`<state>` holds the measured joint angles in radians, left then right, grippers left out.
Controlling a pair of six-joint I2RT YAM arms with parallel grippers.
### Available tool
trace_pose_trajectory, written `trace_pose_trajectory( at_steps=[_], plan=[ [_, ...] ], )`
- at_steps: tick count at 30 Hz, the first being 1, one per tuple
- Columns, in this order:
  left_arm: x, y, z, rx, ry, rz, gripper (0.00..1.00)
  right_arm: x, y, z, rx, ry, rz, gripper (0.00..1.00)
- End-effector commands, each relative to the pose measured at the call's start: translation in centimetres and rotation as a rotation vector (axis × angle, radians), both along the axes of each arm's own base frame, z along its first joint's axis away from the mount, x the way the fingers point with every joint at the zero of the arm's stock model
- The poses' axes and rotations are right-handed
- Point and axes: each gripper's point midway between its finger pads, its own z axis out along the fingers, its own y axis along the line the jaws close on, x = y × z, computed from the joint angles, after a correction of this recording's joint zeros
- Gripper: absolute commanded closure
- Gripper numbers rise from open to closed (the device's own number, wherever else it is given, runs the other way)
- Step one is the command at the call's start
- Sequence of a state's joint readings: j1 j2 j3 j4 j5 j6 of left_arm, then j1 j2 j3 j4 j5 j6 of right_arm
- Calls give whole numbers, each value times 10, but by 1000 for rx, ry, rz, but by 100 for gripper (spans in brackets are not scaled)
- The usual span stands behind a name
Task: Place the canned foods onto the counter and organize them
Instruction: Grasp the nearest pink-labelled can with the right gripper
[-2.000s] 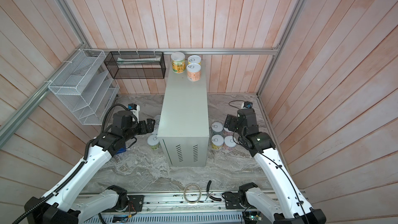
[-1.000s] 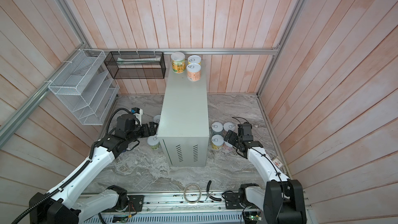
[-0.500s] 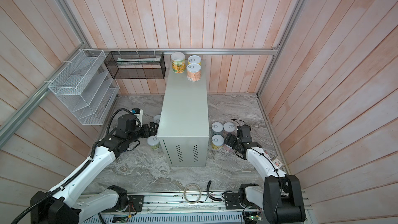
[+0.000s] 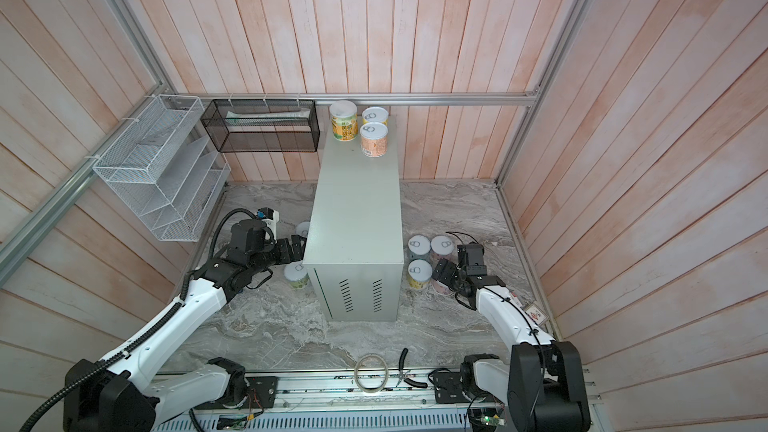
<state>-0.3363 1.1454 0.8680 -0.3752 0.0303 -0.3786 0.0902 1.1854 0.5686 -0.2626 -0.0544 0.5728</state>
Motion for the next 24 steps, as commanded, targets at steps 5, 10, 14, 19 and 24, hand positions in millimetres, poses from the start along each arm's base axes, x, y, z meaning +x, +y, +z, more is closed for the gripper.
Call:
trace_pose_trajectory(
  at_steps=[5, 10, 14, 19, 24],
  plan=[
    [-2, -2, -9, -15, 13, -8, 0, 3, 3, -10, -2, 42, 26, 9],
    [0, -3, -6, -17, 8, -10, 0, 6, 4, -6, 10, 25, 24, 8],
    [4, -6, -9, -19, 19, -17, 0, 3, 4, -11, 3, 44, 36, 10],
    [5, -9, -10, -29, 20, -26, 0, -6, -1, -24, -35, 100, 32, 15],
    [7, -10, -13, -30, 23, -28, 0, -12, -2, -32, -70, 138, 41, 14]
  ],
)
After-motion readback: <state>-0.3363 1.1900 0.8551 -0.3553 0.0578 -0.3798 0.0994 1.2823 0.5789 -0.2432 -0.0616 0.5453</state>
